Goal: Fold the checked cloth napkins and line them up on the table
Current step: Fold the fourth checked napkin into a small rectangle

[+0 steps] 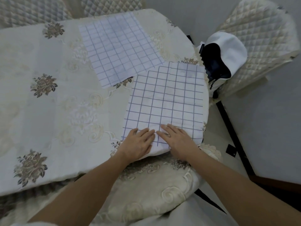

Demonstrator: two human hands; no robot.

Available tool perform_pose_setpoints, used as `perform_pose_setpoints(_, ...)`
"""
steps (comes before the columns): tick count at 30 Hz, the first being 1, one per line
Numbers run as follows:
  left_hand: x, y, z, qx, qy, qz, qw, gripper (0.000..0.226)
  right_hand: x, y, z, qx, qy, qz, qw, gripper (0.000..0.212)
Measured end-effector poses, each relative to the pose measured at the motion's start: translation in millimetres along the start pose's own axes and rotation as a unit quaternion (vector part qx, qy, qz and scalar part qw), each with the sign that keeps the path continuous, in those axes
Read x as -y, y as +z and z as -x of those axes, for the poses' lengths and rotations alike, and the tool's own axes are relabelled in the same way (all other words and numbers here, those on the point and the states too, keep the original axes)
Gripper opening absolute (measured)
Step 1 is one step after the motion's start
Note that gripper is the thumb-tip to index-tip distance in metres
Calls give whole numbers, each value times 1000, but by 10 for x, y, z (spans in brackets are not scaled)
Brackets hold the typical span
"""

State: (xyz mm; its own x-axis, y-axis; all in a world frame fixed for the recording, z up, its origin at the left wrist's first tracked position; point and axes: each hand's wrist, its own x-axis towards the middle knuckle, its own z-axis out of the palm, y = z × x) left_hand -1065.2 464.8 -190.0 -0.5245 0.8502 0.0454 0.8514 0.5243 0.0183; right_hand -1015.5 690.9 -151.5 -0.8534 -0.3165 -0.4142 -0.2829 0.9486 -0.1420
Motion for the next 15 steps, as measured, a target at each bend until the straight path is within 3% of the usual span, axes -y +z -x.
perform_pose_setpoints(6,27,-32,-16,-3,8,-4,1000,42,-6,-39,36,21,3,-35,999,90)
perform_pose_setpoints(11,46,-25,-43,-22,-32,48,998,38,-29,-74,65,5,16,-60,998,73)
perform_pose_setpoints(15,172,-3,4,16,-32,69,997,42,-135,-105,115,8,16,-44,999,66)
